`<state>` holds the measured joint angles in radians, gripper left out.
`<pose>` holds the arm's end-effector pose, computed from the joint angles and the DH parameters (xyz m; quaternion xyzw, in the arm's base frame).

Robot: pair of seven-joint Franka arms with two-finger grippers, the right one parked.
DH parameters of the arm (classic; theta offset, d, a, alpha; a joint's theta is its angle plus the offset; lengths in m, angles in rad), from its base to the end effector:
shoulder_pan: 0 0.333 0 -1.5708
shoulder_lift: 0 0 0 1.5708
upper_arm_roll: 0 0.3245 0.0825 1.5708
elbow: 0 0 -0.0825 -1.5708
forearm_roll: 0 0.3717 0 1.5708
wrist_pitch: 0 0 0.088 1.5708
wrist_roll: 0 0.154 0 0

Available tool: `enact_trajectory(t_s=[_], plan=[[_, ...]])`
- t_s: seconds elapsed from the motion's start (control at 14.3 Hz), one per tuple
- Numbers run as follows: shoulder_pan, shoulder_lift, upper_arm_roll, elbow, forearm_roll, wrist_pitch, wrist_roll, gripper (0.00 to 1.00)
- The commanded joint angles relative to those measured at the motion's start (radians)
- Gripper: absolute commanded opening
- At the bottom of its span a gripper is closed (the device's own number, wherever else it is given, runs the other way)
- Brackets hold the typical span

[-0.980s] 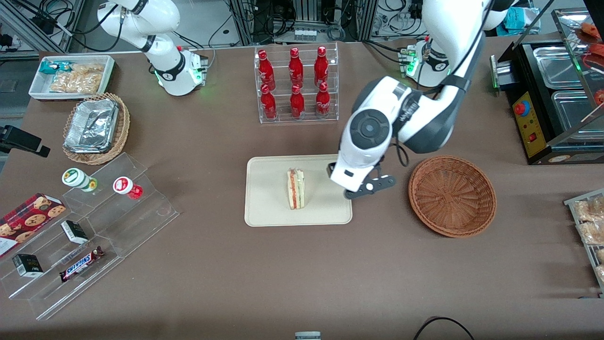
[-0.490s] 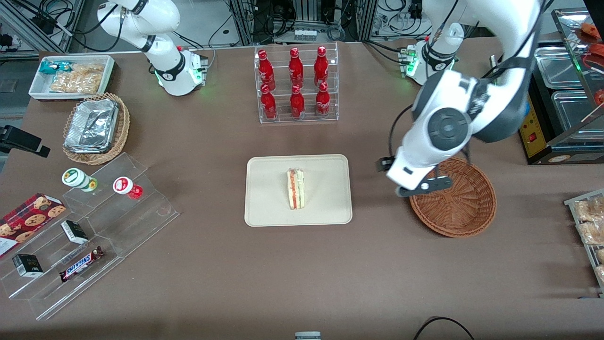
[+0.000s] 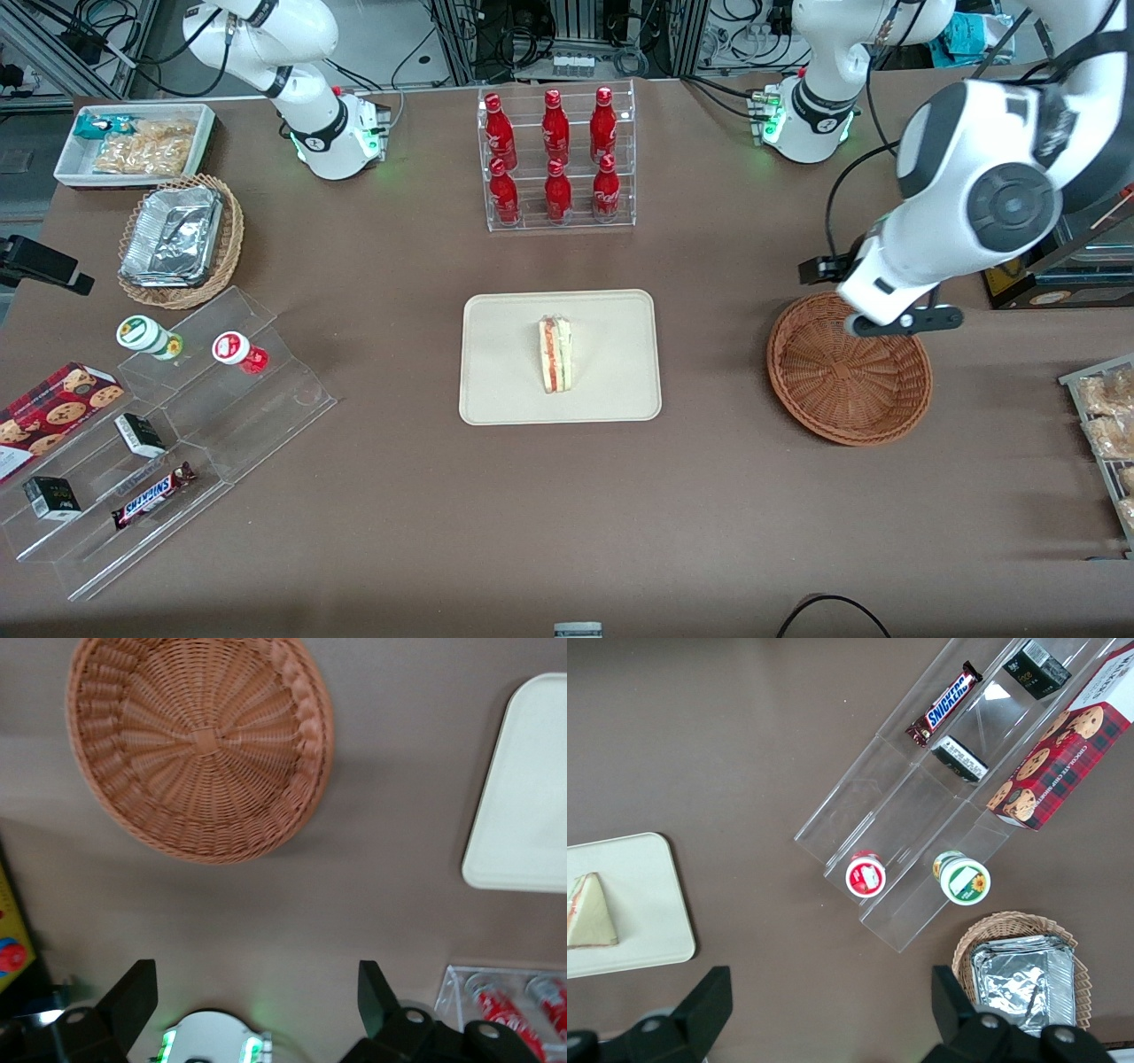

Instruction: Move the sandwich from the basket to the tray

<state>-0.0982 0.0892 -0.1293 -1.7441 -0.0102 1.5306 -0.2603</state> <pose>0.5158 -0.1193 0.4593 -0.9884 -0.0162 0.1486 0.0259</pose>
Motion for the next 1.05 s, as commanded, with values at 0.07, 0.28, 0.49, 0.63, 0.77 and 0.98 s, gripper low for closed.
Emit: enact_trajectory(t_s=[0.07,0.28,0.49,0.63,0.77,0.98], plan=[[0.102,-0.103,-0.013,-0.014,0.001,-0.056,0.214,1.0],[0.13,-0.14,0.008,0.029,0.007,-0.053,0.318,1.0],[0.133,-0.14,0.059,0.078,0.054,-0.035,0.326,1.0],[0.133,-0.14,0.074,0.098,0.065,0.003,0.322,1.0],[0.132,-0.143,0.085,0.1,0.059,0.003,0.32,1.0],[0.132,-0.149,0.083,0.095,0.061,-0.001,0.306,1.0]])
